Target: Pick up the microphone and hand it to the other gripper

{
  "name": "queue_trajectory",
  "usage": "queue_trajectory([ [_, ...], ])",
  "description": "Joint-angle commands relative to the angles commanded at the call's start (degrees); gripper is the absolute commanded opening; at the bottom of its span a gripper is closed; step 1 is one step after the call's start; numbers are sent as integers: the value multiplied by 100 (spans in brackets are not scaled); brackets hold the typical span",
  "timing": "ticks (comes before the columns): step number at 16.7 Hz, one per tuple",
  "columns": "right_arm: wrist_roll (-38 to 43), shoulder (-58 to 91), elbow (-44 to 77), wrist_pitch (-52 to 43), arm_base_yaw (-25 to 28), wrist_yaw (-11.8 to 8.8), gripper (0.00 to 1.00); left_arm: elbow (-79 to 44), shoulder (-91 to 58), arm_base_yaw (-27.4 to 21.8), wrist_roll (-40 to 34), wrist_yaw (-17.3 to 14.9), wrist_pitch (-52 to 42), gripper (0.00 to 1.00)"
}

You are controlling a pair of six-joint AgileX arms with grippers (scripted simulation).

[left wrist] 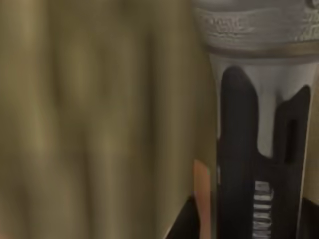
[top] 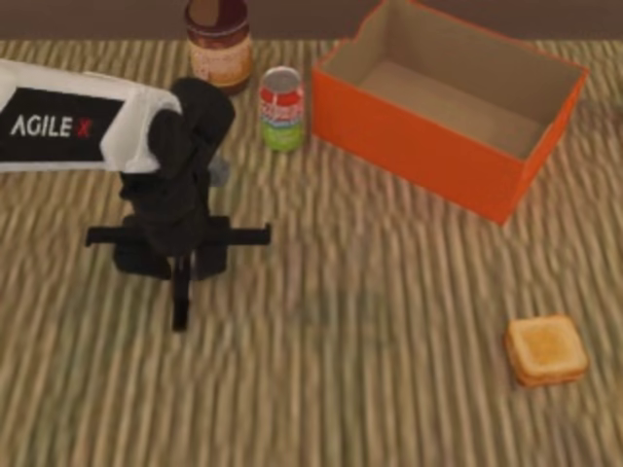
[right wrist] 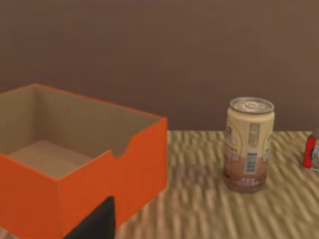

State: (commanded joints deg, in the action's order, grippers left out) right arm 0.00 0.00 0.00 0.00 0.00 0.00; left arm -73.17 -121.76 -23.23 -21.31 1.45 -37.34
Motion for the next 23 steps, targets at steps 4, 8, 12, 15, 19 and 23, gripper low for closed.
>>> queue_trajectory([
  [4, 0, 0, 0, 0, 0, 0, 100, -111, 333, -5, 87, 105, -148, 0],
  [8, 0, 0, 0, 0, 0, 0, 100, 14, 452, -7, 251, -104, 456, 0],
  [12, 0, 0, 0, 0, 0, 0, 100, 344, 722, 27, 585, -562, 1828, 0],
  [15, 0, 0, 0, 0, 0, 0, 100, 726, 990, 67, 910, -1004, 3161, 0],
  [19, 0, 0, 0, 0, 0, 0, 100, 1324, 1432, 126, 1387, -1637, 5186, 0],
  [23, 0, 0, 0, 0, 0, 0, 100, 1862, 1951, 191, 1840, -2213, 7033, 0],
])
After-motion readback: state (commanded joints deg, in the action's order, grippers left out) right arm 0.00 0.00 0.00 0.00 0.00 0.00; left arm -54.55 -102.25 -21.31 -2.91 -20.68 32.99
